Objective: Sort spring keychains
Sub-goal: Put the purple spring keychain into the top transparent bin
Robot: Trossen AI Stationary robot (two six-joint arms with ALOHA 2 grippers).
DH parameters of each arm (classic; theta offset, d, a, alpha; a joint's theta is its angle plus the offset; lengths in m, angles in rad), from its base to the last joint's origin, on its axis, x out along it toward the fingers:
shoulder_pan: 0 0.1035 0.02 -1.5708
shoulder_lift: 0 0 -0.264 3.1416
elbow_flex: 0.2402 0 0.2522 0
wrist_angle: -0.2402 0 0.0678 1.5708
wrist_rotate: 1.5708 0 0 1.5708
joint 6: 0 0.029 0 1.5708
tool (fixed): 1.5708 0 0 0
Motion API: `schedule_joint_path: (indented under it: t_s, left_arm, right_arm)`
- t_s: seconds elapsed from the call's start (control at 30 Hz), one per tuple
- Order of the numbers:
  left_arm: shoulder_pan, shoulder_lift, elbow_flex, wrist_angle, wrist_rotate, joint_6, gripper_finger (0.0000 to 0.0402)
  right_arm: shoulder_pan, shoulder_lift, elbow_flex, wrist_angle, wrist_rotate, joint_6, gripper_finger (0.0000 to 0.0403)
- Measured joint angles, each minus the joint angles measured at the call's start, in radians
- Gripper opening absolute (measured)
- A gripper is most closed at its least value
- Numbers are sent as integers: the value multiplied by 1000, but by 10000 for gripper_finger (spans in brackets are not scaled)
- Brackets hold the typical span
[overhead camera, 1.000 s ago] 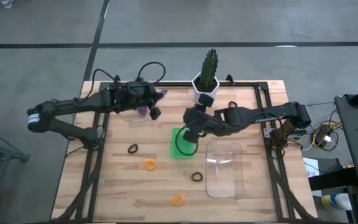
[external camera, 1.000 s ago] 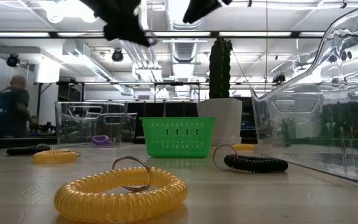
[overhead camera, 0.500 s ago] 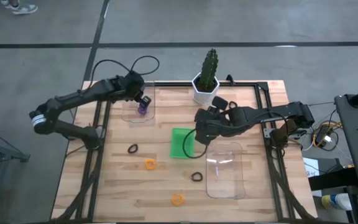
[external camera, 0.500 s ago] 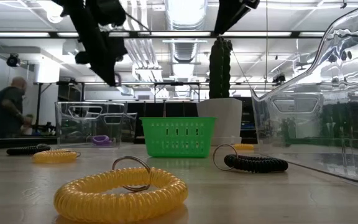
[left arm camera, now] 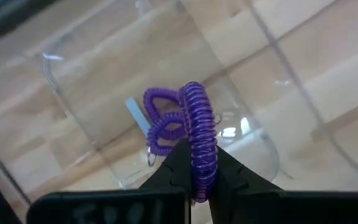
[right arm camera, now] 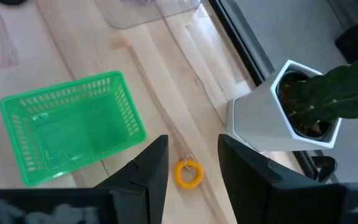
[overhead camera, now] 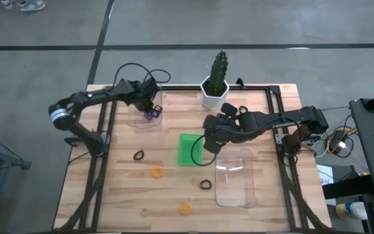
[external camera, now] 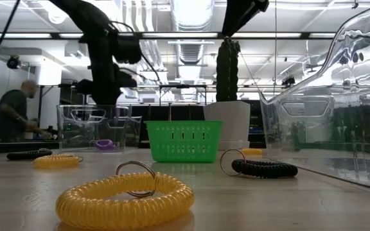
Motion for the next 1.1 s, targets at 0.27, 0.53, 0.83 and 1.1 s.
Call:
schedule_joint_path:
  t_s: [0.27, 0.53, 0.83, 1.1]
  left_arm:
    - [24, 92, 0, -18, 6, -8, 18]
    - [36, 106, 0, -27, 18, -8, 21]
    - [37, 106, 0, -27, 18, 0, 63]
    - [36, 106, 0, -26, 18, 0, 67]
  right_arm:
    - [0, 0, 0, 0, -8, 0, 141]
    - [0, 0, 0, -4, -8, 0, 132]
    - [0, 0, 0, -4, -8, 0, 140]
    - [0, 0, 0, -4, -8, 0, 134]
